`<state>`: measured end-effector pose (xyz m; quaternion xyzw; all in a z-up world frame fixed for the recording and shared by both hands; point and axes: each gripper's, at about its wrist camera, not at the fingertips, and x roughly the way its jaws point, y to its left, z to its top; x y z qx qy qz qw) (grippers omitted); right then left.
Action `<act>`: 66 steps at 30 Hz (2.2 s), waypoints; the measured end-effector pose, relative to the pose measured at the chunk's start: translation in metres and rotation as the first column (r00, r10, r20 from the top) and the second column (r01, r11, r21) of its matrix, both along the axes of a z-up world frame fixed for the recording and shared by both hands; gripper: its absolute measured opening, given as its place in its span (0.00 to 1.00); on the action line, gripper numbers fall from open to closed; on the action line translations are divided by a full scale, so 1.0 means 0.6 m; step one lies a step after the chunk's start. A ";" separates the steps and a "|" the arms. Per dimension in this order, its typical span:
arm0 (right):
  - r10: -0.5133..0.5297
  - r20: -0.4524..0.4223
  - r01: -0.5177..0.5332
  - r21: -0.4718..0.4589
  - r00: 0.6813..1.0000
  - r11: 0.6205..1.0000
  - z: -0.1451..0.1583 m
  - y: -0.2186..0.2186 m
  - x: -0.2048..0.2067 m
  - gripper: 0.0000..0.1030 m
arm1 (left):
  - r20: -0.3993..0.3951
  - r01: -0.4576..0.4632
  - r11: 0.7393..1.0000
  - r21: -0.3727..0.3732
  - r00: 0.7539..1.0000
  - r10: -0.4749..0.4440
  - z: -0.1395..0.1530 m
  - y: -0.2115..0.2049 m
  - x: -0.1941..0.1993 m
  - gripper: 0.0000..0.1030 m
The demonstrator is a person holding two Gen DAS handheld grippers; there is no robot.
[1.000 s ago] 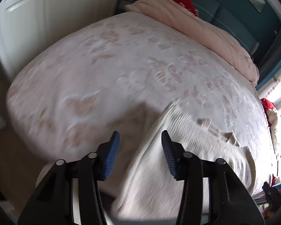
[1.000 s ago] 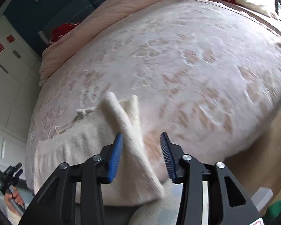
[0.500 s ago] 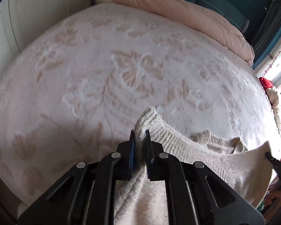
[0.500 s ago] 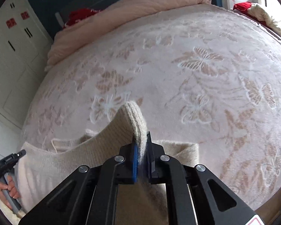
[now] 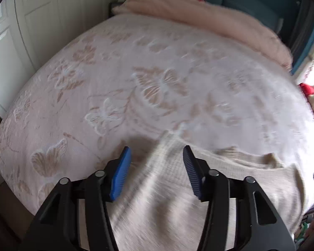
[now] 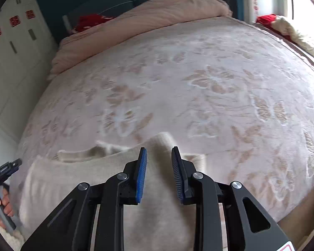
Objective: Fold small clothes
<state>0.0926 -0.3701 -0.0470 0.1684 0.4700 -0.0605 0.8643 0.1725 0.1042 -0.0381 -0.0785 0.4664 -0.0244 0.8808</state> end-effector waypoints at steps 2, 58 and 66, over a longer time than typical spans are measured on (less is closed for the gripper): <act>0.128 -0.012 -0.127 0.071 0.992 0.989 -0.013 0.078 -0.003 0.20 | 0.004 0.071 0.996 -0.047 0.997 -0.071 0.014 -0.036 -0.030 0.53; 0.258 -0.116 -0.219 0.269 0.959 0.938 -0.057 0.181 -0.014 0.07 | 0.145 0.387 0.878 -0.282 0.922 -0.359 0.143 -0.282 -0.224 0.21; 0.022 -0.133 0.001 0.171 0.991 0.985 -0.006 -0.082 -0.145 0.24 | -0.069 0.546 0.818 -0.179 0.823 -0.564 -0.028 -0.539 -0.241 0.28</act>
